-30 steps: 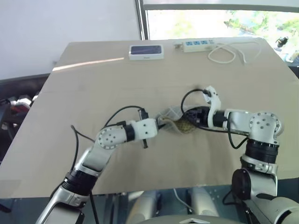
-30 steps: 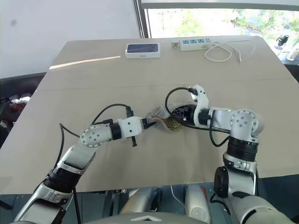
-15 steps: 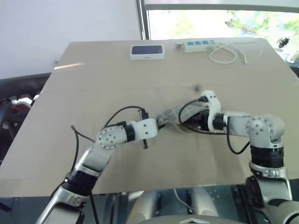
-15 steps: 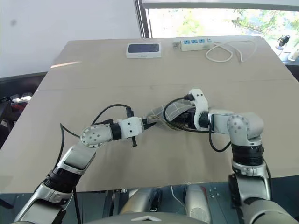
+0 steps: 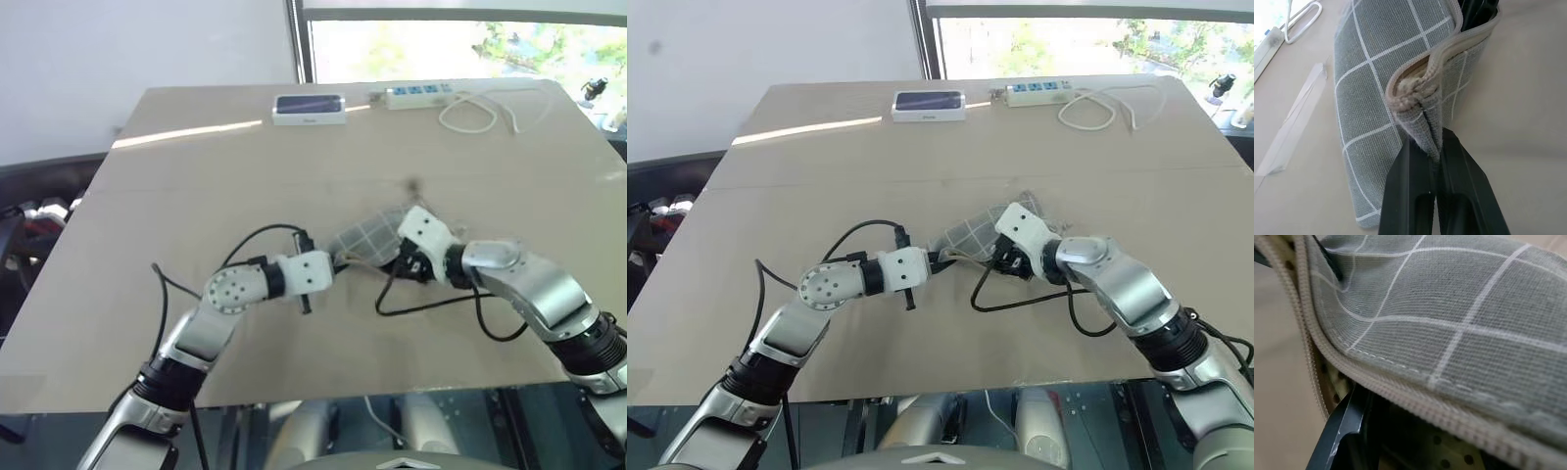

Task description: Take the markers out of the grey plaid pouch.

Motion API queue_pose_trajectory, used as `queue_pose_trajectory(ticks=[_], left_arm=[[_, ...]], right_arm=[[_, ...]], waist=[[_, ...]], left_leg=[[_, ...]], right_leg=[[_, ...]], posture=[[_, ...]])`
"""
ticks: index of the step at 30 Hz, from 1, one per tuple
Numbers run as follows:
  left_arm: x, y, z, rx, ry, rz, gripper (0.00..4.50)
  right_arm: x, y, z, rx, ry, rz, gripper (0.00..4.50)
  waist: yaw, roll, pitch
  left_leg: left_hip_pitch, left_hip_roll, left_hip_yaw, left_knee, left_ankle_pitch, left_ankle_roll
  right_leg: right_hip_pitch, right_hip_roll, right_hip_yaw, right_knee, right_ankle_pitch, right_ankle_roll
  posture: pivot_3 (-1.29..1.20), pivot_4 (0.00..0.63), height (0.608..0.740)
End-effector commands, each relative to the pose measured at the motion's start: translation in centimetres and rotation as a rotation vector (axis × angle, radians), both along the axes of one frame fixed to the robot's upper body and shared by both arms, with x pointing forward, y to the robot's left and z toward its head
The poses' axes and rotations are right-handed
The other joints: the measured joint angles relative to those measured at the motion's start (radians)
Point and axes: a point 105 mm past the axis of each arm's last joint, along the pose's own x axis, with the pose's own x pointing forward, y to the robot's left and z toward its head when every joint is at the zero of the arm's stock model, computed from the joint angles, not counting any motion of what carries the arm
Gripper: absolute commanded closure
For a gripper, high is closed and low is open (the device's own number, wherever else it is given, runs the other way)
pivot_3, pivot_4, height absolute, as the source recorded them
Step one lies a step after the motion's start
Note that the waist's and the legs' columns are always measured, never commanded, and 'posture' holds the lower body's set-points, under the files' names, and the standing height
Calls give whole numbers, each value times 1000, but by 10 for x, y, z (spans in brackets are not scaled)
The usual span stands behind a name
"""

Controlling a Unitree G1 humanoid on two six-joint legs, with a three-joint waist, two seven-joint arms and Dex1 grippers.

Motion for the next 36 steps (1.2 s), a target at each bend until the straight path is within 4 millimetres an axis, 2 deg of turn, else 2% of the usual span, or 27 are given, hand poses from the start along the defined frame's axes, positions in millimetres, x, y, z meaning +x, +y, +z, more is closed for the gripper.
queue_pose_trajectory(ticks=[1,9,12,14,15,17,21,27,30,36], left_arm=[[6,5,7,-3,-22,26,4500],[7,1,10,-15,-27,21,4500],[7,0,10,-18,-29,21,4500],[7,0,10,-18,-28,21,4500],[7,0,9,-18,-27,21,4500],[6,0,9,-18,-26,21,4500],[6,1,7,-16,-22,24,4500],[7,0,6,-12,-21,23,4500],[8,1,5,-2,-26,31,4500],[15,12,2,36,-46,81,4500]], right_arm=[[-3,0,6,-56,-68,49,1937],[-1,-7,-4,-145,-106,73,1937],[1,-4,-2,-101,-96,57,1937],[2,-1,3,-59,-90,40,2581],[2,0,4,-34,-81,31,3123],[2,2,8,33,-47,6,3848],[3,0,15,144,19,-46,3848],[3,-4,24,125,-27,-36,3848],[-1,-5,26,60,-83,17,3848],[-13,-12,40,86,-134,78,3848]], waist=[[0,0,0],[4,0,0],[5,0,0],[5,0,0],[5,0,0],[7,-1,0],[13,-1,0],[21,-1,0],[21,-1,0],[20,-1,0]], left_leg=[[0,0,0,0,0,0],[0,0,0,0,0,0],[0,0,0,0,0,0],[0,0,0,0,0,0],[0,0,0,0,0,0],[0,0,0,0,0,0],[0,0,-1,0,0,0],[0,0,0,0,0,0],[0,0,0,0,0,0],[0,0,0,0,0,0]], right_leg=[[0,0,0,0,0,0],[0,0,0,0,0,0],[0,0,0,0,0,0],[0,0,0,0,0,0],[0,0,0,0,0,0],[0,0,0,0,0,0],[0,0,1,0,0,0],[0,0,0,0,0,0],[0,0,0,0,0,0],[0,0,-1,0,0,0]], posture=[[0,150,738],[0,150,738],[0,150,738],[0,150,738],[0,150,738],[0,150,738],[0,150,738],[0,150,738],[0,150,738],[0,150,738]])
